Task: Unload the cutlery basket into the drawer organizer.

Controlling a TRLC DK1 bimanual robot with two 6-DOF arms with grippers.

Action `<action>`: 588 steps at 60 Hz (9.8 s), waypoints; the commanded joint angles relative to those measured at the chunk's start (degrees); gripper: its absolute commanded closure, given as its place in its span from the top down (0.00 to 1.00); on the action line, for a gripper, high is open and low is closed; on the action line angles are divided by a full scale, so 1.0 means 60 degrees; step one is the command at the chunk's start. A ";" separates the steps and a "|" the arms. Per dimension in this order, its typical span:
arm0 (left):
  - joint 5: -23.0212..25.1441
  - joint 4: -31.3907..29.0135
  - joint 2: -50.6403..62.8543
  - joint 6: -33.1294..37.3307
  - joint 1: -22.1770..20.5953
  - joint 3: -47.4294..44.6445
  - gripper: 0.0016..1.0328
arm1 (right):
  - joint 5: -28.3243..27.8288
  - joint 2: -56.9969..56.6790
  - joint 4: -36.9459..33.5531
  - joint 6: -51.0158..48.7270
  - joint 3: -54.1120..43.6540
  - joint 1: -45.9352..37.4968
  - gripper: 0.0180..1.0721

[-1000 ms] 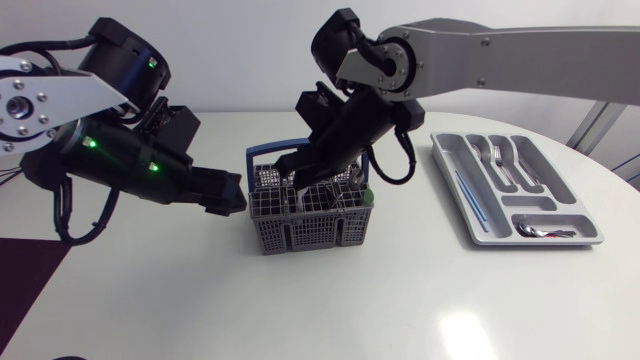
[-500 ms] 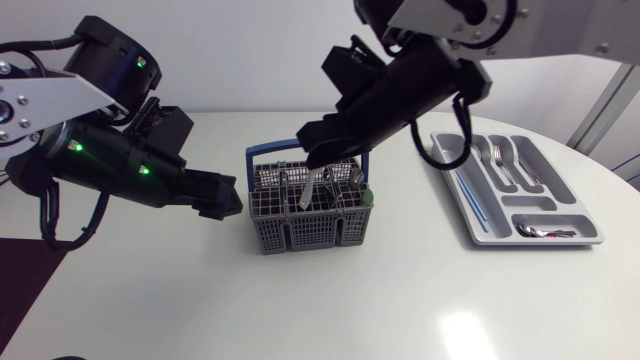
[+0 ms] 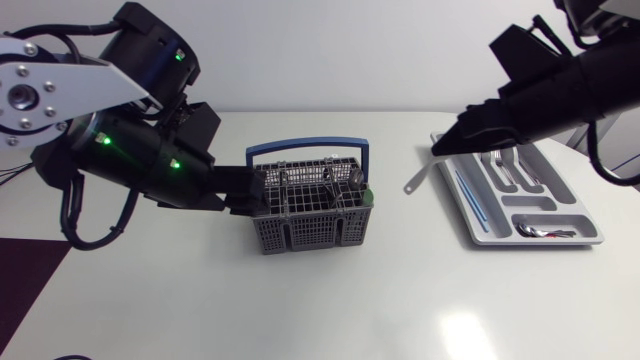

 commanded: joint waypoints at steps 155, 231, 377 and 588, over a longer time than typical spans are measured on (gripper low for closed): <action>-0.3230 -0.2223 0.5282 -0.3482 -0.3073 0.6301 0.95 | 0.7998 0.4137 0.9066 -0.5203 -0.4225 -0.5418 0.95; -0.3333 -0.2150 0.5722 -0.3101 -0.3337 0.6403 0.95 | 0.3926 -0.0448 0.4217 -0.2669 -0.4356 -0.3089 0.93; -0.3333 -0.5417 1.0995 -0.7320 -0.3132 1.3273 0.35 | 0.3911 -0.0331 0.5125 -0.2742 -0.5587 -0.3338 0.91; -0.3010 -0.1623 0.5341 -0.6529 -0.2678 0.6799 0.03 | 0.4248 -0.0667 0.5140 -0.2390 -0.5704 -0.2386 0.91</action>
